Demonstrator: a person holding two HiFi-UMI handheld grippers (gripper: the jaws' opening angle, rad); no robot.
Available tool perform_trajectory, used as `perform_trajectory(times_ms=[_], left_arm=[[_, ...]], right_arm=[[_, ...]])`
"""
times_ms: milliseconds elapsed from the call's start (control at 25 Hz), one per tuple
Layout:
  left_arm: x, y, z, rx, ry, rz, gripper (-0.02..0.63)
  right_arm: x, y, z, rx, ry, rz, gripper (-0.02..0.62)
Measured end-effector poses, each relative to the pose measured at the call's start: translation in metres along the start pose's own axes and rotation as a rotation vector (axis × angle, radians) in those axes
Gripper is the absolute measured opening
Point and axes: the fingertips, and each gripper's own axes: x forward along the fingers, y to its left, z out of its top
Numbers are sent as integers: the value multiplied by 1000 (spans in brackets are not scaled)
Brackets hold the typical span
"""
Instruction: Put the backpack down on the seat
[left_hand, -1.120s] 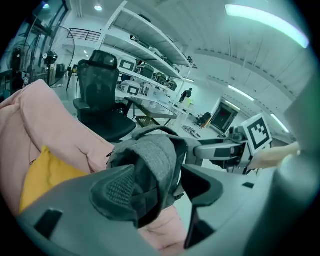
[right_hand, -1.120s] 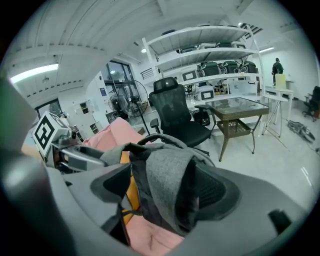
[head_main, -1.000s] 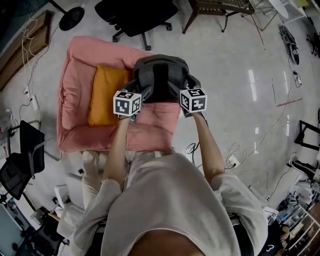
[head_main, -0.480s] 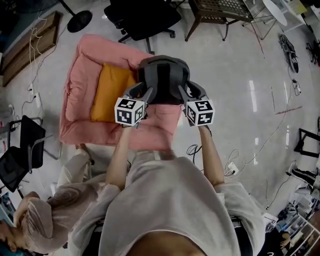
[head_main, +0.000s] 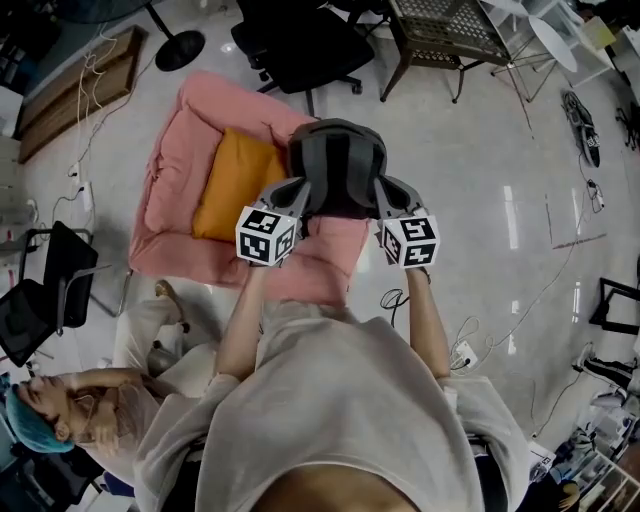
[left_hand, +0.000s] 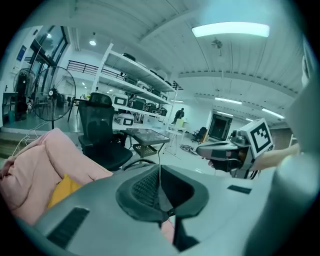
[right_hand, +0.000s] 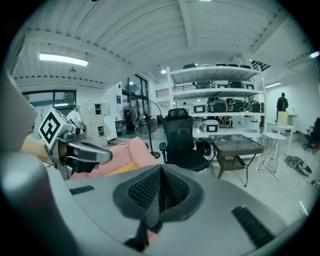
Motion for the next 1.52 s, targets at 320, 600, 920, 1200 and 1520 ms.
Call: perform_trajectory(times_ms=[320, 600, 920, 1200, 1520], left_arm=[[-24, -5, 25, 46, -55, 21, 15], [-30, -11, 47, 74, -94, 16, 15], [-33, -15, 63, 95, -135, 5, 15], [-31, -20, 70, 103, -154, -10, 15], [-29, -23, 66, 103, -147, -13, 15]], right_arm=[[-20, 13, 27, -43, -65, -9, -2], [-37, 8, 46, -56, -108, -33, -3], [-51, 2, 52, -70, -136, -62, -3], [-54, 7, 55, -88, -150, -72, -3], [-60, 0, 52, -78, -146, -89, -3]])
